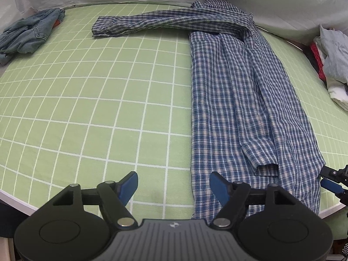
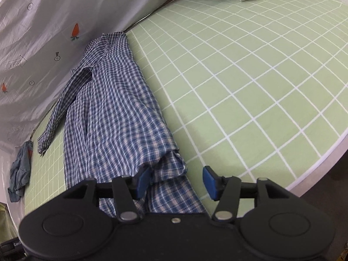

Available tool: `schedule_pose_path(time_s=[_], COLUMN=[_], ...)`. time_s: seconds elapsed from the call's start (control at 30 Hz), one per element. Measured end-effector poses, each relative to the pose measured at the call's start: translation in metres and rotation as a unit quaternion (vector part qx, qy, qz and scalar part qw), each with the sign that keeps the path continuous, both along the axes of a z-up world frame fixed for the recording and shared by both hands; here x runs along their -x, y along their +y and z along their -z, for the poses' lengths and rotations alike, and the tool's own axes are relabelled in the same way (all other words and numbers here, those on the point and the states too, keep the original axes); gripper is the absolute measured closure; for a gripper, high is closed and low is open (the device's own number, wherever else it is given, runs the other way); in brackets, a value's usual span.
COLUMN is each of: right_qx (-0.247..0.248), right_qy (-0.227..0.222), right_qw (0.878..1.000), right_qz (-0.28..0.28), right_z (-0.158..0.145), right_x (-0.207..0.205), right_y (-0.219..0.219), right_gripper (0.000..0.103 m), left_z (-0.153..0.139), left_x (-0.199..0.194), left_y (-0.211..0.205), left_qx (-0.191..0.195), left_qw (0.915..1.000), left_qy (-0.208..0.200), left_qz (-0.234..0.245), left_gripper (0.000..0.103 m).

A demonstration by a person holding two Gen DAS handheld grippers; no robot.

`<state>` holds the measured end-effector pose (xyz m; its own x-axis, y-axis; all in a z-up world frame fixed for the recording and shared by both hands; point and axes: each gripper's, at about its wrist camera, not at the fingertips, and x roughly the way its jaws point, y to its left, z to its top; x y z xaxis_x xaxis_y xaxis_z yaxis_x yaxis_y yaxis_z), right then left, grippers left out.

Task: Fold clothes
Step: 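Pinch the folded shirt side with the right gripper and tug it straight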

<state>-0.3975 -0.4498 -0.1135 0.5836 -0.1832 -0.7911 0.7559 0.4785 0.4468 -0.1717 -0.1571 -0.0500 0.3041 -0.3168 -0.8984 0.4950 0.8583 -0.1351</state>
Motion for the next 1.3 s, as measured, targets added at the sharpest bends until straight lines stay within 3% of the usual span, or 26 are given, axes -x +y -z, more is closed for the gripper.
schedule_pose_path(time_s=[0.07, 0.17, 0.23, 0.47, 0.63, 0.93, 1.1, 1.17, 1.3], right_qx=[0.002, 0.007, 0.010, 0.003, -0.038, -0.005, -0.025, -0.038, -0.054], right_qy=[-0.001, -0.001, -0.007, -0.032, -0.001, 0.044, 0.032, 0.001, 0.021], right_qw=[1.000, 1.000, 1.000, 0.999, 0.998, 0.999, 0.999, 0.999, 0.997], right_qz=[-0.004, -0.013, -0.019, 0.017, 0.053, 0.004, 0.019, 0.037, 0.054], right_z=[-0.002, -0.004, -0.006, -0.017, 0.006, -0.001, 0.000, -0.003, 0.005], right_x=[-0.002, -0.002, 0.000, 0.022, 0.034, 0.020, 0.034, 0.041, 0.052], right_y=[0.001, 0.001, 0.003, -0.001, -0.006, -0.004, -0.008, -0.008, -0.008], right_gripper=[0.077, 0.094, 0.099, 0.100, 0.100, 0.100, 0.100, 0.100, 0.100], left_z=[0.000, 0.001, 0.002, 0.009, 0.014, 0.010, 0.010, 0.011, 0.015], left_x=[-0.001, -0.002, -0.002, 0.002, -0.001, -0.009, -0.011, -0.011, -0.014], left_y=[0.001, 0.002, 0.002, 0.001, 0.003, 0.008, 0.007, 0.007, 0.007], left_qx=[0.001, 0.001, 0.002, 0.005, 0.004, 0.009, 0.008, 0.007, 0.003], left_qw=[1.0000, 1.0000, 1.0000, 0.9999, 0.9999, 0.9996, 0.9996, 0.9996, 0.9997], left_qy=[0.001, 0.002, 0.002, 0.009, 0.013, 0.008, 0.007, 0.008, 0.015], left_qz=[-0.001, -0.001, 0.000, 0.006, 0.000, -0.026, -0.027, -0.024, -0.021], left_gripper=[0.030, 0.030, 0.030, 0.030, 0.030, 0.030, 0.030, 0.030, 0.030])
